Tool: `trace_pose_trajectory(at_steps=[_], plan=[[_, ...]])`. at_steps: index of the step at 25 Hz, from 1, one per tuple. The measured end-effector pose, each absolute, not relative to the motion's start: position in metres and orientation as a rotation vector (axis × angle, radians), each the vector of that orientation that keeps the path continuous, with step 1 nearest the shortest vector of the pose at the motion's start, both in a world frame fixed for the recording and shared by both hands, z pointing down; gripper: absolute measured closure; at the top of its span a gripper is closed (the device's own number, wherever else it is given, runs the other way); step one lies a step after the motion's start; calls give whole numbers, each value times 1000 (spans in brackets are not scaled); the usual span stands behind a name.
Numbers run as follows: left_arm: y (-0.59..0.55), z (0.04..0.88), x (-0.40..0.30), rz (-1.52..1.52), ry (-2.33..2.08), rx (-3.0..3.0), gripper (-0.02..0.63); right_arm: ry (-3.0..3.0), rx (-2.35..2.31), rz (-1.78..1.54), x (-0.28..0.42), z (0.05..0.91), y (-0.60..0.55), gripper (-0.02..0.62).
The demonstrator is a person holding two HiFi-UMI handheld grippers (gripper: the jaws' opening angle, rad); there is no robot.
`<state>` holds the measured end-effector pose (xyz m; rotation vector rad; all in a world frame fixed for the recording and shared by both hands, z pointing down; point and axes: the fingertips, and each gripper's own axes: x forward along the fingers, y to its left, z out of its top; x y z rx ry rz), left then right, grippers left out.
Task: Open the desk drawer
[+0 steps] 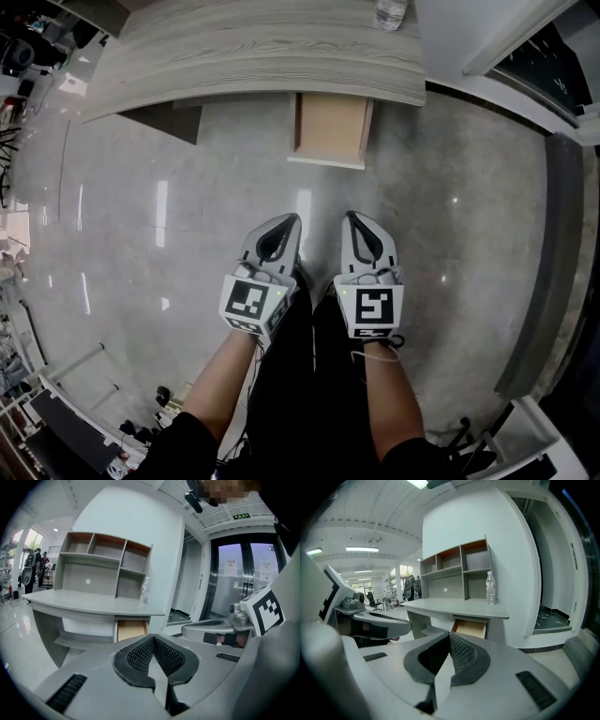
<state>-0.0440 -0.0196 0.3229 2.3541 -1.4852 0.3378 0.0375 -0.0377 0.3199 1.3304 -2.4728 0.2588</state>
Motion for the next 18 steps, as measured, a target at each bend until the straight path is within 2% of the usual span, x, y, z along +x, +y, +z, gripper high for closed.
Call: trace_pose_trajectory(at_steps=[18], plan=[[-23,314,-44,332,-1454,2369,601,-2482,1356,246,30,298,-40,589]])
